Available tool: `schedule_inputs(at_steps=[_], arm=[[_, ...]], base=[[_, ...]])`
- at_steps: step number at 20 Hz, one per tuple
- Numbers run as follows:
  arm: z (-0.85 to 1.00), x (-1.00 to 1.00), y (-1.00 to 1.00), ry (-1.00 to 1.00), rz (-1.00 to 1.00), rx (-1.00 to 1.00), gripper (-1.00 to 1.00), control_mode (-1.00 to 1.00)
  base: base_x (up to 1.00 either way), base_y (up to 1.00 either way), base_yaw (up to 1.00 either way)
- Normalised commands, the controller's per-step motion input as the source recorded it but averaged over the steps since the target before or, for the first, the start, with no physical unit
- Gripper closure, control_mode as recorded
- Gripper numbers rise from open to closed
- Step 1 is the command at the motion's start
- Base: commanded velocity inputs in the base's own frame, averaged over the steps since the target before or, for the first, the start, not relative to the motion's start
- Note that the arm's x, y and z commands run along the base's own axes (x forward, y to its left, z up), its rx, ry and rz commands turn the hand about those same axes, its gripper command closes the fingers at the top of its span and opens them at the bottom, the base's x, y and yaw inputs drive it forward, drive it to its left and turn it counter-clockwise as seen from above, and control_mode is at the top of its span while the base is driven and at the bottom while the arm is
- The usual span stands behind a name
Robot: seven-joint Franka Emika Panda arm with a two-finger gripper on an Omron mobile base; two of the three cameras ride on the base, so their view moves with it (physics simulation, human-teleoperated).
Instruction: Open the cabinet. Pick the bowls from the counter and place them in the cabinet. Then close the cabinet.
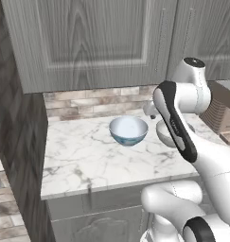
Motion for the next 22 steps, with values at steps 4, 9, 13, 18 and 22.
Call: schedule_inputs(at_steps=[4, 9, 13, 18, 22], arm=[[0.23, -0.29, -0.37, -0.13, 0.00, 0.00, -1.00, -1.00], [0.19, -0.01, -0.35, -0.03, -0.02, 0.00, -1.00, -1.00], [0.36, 0.00, -0.38, -0.16, 0.00, 0.00, -1.00, -1.00], [0.47, 0.00, -0.32, -0.19, 0.00, 0.00, -1.00, -1.00], [0.40, 0.00, -0.21, -0.16, 0.00, 0.00, -1.00, -1.00]], base=[[0.00, 0.00, 0.00], [0.00, 0.00, 0.00], [0.00, 0.00, 0.00], [0.00, 0.00, 0.00], [0.00, 0.00, 0.00]])
